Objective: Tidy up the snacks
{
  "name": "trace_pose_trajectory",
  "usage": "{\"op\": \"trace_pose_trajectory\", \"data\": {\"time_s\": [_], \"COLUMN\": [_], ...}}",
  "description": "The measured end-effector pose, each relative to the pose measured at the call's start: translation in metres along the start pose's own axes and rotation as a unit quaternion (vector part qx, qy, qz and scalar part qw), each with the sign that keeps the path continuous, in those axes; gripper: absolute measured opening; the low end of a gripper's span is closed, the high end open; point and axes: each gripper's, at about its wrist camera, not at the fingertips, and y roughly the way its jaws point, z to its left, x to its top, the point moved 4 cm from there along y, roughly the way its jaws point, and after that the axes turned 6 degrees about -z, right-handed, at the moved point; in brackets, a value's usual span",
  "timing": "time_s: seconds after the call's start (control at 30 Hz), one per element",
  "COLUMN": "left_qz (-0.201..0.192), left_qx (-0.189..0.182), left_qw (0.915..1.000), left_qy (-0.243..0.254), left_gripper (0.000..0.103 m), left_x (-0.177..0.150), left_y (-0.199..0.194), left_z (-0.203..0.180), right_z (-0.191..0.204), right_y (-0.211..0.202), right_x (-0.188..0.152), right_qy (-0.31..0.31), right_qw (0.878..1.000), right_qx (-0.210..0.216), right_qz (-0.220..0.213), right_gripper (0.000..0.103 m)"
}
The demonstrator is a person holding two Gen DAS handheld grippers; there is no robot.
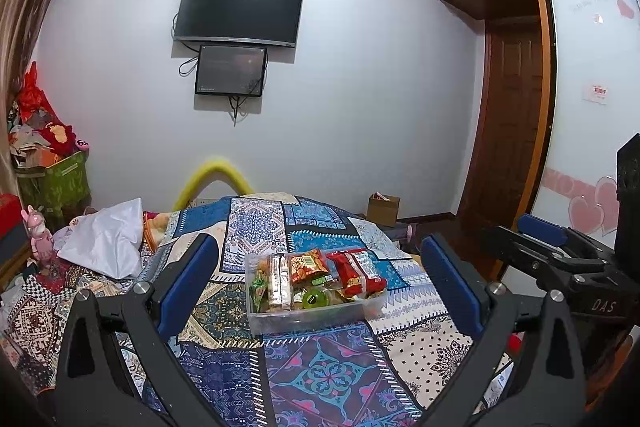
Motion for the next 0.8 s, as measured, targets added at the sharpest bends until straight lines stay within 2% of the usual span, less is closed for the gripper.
{"op": "trace_pose_trajectory", "data": {"time_s": [0.8], "left_qz": [0.011], "left_qx": [-0.001], "left_qw": [0.9999], "left_qy": [0.003], "left_gripper": [0.102], "left_x": [-0.0082], "left_y": [0.0053], "left_z": [-0.0020], "right_z": [-0.0024], "right_y": [-0.0021], "right_x": [-0.0023], "right_qy": [-0.002], "right_qw": [1.000], "right_qx": [-0.009], "right_qz": [0.007], "right_gripper": [0.103]}}
